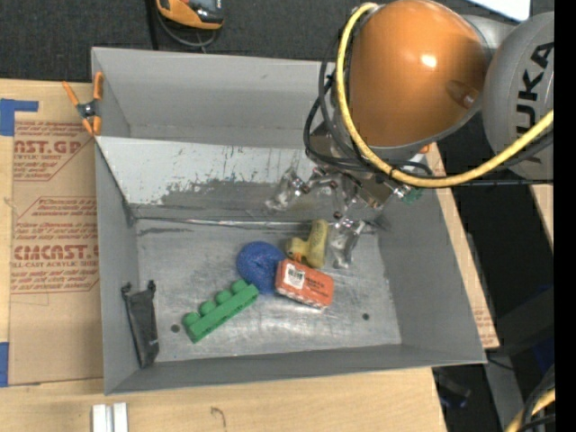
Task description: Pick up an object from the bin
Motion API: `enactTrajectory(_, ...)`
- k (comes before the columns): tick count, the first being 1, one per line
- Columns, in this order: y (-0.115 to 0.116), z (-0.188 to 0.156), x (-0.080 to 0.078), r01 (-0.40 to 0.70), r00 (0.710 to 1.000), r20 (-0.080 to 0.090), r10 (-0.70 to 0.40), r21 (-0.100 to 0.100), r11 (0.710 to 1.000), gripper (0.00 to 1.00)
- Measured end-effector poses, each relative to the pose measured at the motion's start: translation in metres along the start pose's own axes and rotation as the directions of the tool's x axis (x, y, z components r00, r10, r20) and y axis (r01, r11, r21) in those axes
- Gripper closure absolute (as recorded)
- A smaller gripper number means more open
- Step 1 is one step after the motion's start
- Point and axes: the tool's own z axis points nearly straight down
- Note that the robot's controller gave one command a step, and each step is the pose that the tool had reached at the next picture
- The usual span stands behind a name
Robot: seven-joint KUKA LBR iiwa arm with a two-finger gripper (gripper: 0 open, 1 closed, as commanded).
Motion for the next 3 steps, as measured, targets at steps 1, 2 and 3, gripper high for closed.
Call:
enactTrajectory(1, -0.001, 0.044, 0.001, 0.038, 0.999, 0.005, -0.038, 0.005, 0.999, 0.0)
enactTrajectory(2, -0.011, 0.129, 0.009, 0.168, 0.986, 0.002, -0.168, 0.002, 0.986, 0.0)
enactTrajectory(3, -0.01, 0.239, 0.012, 0.236, 0.972, 0.011, -0.236, 0.007, 0.972, 1.0)
